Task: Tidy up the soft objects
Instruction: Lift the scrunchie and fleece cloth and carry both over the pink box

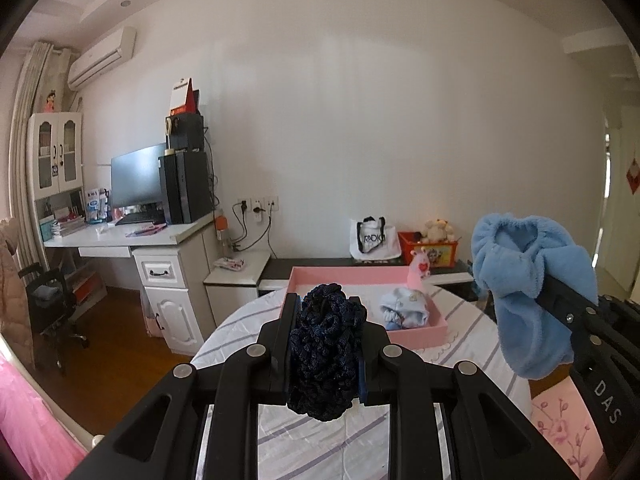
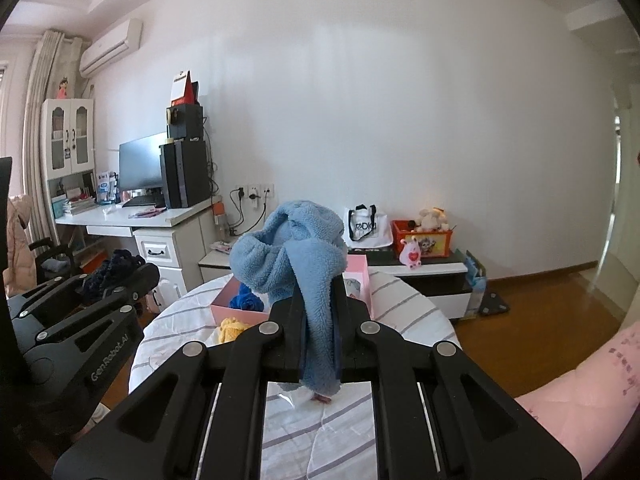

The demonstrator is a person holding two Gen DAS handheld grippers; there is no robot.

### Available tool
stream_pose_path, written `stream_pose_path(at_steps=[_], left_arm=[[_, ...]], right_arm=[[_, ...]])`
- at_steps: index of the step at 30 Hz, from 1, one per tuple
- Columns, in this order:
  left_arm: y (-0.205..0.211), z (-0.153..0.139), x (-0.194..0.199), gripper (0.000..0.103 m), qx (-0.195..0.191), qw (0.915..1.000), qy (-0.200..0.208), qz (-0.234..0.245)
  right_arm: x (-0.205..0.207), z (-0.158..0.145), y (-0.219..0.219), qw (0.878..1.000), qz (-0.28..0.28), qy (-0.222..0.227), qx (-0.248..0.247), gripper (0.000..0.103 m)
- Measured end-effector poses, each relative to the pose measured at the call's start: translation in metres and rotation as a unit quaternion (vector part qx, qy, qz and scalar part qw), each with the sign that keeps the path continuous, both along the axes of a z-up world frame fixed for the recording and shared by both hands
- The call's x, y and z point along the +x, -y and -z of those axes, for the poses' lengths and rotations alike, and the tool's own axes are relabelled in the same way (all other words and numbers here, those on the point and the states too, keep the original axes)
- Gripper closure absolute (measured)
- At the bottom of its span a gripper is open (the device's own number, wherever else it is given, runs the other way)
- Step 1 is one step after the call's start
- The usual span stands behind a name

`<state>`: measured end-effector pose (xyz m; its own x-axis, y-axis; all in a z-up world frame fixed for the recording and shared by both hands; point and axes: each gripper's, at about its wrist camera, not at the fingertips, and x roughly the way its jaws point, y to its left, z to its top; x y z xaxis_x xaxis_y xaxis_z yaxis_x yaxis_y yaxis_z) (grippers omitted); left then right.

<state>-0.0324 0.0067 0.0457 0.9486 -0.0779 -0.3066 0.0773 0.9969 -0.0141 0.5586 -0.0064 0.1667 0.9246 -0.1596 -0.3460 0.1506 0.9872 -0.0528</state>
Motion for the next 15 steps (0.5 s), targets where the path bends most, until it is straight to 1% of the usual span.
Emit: stream_pose_path(at_steps=[9, 15], left_arm=[[-0.0033, 0.0078, -0.0121, 0.084, 0.000, 1.0000, 0.002, 0.000], [-0.0031, 0.0057, -0.0081, 0.084, 0.001, 1.0000, 0.001, -0.002]], right_arm=[[-0.0017, -0.0005, -0.0015, 1.000, 0.001, 0.003, -0.001, 0.094], [-0.0008, 0.0005, 0.0018, 1.000, 0.002, 0.002, 0.001, 0.094]])
